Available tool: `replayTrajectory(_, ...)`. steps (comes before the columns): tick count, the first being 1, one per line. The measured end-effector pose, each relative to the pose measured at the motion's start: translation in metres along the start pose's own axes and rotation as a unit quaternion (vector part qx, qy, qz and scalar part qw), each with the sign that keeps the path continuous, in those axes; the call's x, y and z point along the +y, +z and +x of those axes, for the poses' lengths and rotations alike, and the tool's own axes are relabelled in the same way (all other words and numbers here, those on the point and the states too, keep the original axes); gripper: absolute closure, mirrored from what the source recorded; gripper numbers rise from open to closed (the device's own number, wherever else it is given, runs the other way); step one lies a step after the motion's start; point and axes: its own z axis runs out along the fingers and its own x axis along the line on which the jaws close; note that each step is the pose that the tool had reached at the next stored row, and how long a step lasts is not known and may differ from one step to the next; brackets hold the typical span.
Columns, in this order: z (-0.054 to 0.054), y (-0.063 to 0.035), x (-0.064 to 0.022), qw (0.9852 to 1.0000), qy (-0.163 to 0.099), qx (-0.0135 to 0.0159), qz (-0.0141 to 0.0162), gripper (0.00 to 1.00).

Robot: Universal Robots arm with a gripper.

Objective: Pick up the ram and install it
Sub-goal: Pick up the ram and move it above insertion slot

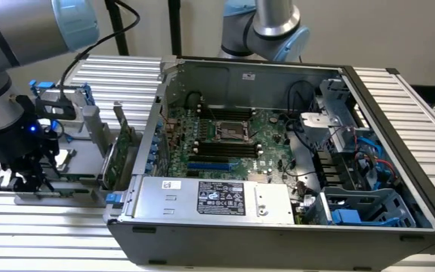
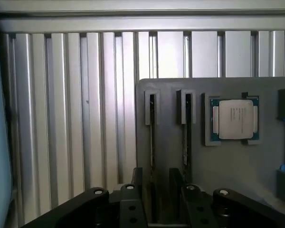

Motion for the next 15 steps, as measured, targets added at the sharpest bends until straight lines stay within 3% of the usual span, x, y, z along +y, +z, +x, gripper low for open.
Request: replayTrajectory(15, -0.006, 0.0273, 0.0018, 0.9998, -0.021, 0.001, -0.0001, 0.0)
